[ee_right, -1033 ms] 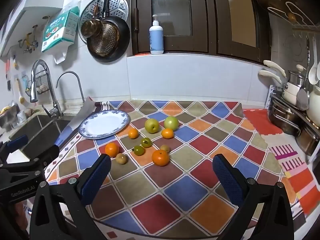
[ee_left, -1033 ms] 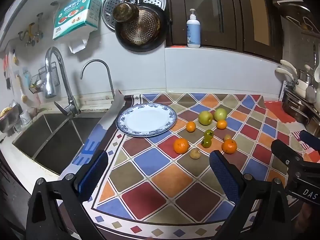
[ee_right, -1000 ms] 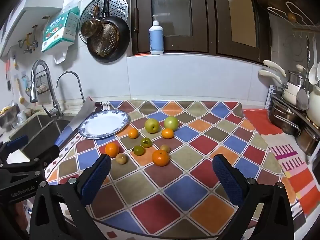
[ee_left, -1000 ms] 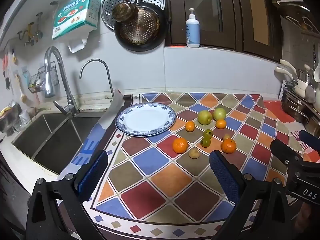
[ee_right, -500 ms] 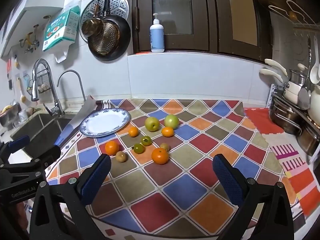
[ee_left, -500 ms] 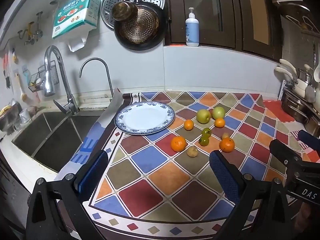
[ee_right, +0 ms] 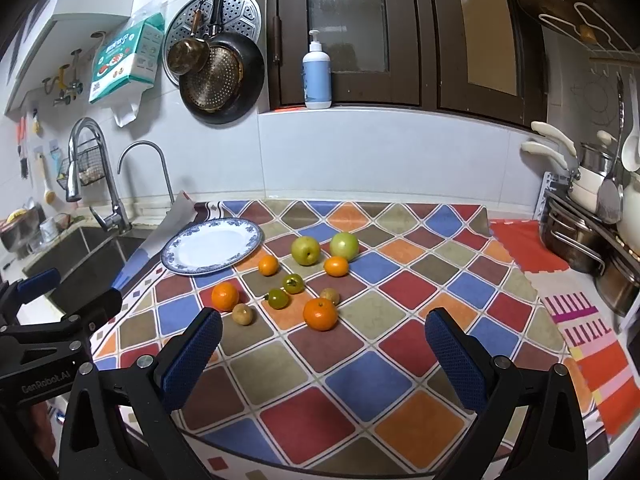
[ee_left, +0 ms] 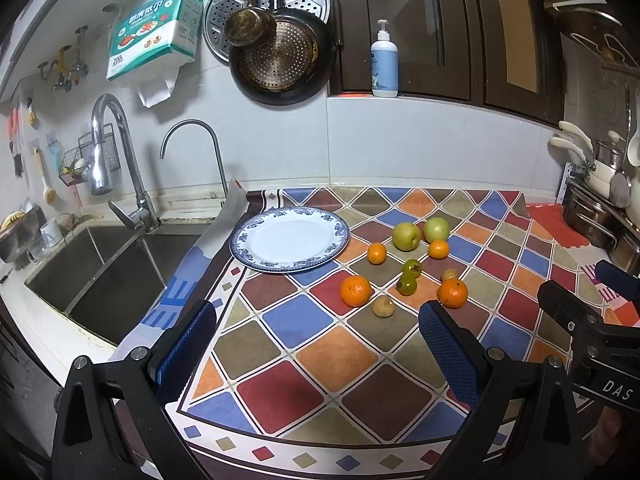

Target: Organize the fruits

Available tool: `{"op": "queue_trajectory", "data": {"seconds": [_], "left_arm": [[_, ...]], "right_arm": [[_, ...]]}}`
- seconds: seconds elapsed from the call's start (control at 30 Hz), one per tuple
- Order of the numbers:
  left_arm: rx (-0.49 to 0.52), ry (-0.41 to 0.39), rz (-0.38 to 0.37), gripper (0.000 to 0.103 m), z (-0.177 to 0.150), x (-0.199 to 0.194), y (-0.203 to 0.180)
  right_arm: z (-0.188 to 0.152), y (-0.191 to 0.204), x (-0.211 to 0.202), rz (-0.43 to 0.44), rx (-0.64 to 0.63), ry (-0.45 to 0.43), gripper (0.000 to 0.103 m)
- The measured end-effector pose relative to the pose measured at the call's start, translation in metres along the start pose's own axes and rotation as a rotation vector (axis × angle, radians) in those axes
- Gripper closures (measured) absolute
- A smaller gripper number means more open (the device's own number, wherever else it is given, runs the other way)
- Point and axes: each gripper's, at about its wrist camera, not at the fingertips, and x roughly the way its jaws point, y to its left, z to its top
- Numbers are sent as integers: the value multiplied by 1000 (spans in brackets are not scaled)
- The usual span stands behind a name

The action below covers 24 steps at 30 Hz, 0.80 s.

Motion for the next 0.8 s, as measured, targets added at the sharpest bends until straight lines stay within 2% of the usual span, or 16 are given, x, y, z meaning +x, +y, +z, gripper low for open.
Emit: {"op": "queue_trajectory", "data": {"seconds": [0.8], "left_arm": [[2, -10, 4, 0, 1, -3, -2]], "right_arm": [[1, -1, -1, 5, -2, -5, 1]]}}
